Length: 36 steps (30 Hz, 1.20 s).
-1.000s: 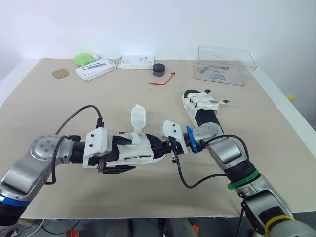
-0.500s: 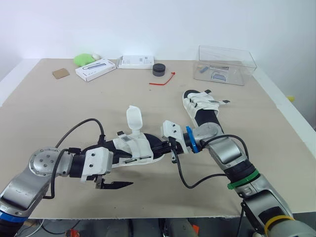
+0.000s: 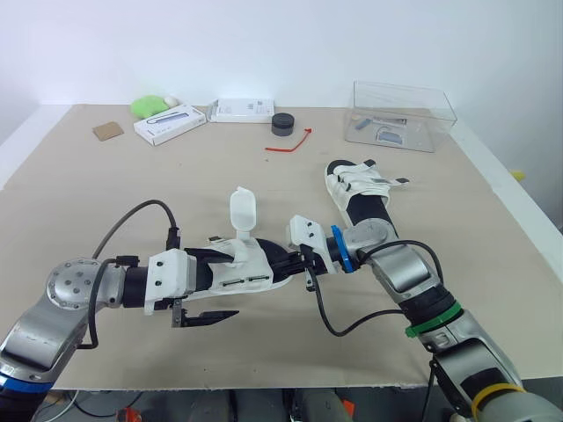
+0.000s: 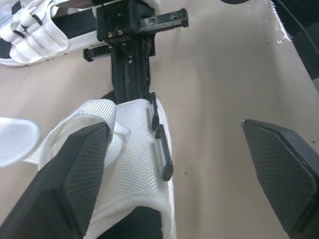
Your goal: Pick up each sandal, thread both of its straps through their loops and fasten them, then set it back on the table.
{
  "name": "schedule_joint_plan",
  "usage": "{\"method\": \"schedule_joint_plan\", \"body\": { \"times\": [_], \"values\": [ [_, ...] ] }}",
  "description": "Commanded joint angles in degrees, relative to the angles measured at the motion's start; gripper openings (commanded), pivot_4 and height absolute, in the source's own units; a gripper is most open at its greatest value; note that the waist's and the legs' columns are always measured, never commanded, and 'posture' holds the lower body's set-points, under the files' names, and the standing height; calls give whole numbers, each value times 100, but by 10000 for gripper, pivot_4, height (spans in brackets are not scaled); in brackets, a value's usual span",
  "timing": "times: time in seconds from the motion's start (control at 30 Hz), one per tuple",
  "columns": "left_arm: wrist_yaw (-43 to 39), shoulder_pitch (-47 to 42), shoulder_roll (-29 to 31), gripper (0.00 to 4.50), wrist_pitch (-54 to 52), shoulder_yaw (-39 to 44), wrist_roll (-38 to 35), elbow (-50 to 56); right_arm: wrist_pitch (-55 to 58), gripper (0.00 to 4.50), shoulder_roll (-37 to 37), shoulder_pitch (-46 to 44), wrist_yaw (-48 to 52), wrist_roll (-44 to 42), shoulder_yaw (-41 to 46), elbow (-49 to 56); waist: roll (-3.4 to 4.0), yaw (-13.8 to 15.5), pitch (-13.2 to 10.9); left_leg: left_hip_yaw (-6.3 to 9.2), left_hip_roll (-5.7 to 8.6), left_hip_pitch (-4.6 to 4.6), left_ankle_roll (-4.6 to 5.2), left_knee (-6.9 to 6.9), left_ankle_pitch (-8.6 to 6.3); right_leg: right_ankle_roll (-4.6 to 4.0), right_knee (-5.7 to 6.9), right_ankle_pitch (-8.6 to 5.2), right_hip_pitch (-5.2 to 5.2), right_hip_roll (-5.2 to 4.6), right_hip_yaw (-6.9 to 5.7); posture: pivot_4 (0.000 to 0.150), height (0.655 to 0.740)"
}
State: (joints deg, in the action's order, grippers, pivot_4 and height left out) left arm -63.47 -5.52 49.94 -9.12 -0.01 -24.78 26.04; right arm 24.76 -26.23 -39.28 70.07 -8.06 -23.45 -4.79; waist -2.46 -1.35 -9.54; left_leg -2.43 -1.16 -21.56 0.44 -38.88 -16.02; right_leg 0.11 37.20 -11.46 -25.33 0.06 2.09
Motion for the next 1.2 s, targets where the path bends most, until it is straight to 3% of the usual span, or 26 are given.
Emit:
{"method": "schedule_joint_plan", "body": {
  "times": [0.03, 0.27, 0.6, 0.93, 1.2],
  "values": [
    [-111, 165, 101, 44504, 139, 279, -6, -19, -22, 0, -46, -14, 105, 9, -49, 54, 0, 0, 0, 0, 0, 0, 0, 0, 0, 0, 0, 0, 0, 0, 0, 1500, 7400],
    [-78, 656, 132, 44504, 450, 853, 140, -519, -26, 0, -44, -15, 123, 1, -77, 56, 0, 0, 0, -1, -5, 5, 0, 3, 0, -6, 0, -2, 0, -1, -6, 1500, 7400],
    [568, 303, -324, 44504, 228, 1037, 163, -1134, -32, 0, -31, -53, 137, 2, -83, 33, 0, 1, 0, -2, -7, 5, -1, 3, 0, -13, 0, -1, 0, -8, -19, 1500, 7400],
    [1159, -966, -987, 44504, -670, 621, 222, -2314, -12, 0, -17, -68, 98, 7, -73, 36, -2, 5, 1, 3, -7, 4, -1, 3, 0, -28, 0, 9, 2, -19, -44, 1500, 7400],
    [697, -1668, -1024, 44504, -476, 176, 607, -3028, 17, 0, -52, -51, 90, 10, -58, 97, -5, -11, 3, 10, -8, 3, -4, 4, 1, -32, 1, 12, 1, -14, -47, 1500, 7400]
  ]
}}
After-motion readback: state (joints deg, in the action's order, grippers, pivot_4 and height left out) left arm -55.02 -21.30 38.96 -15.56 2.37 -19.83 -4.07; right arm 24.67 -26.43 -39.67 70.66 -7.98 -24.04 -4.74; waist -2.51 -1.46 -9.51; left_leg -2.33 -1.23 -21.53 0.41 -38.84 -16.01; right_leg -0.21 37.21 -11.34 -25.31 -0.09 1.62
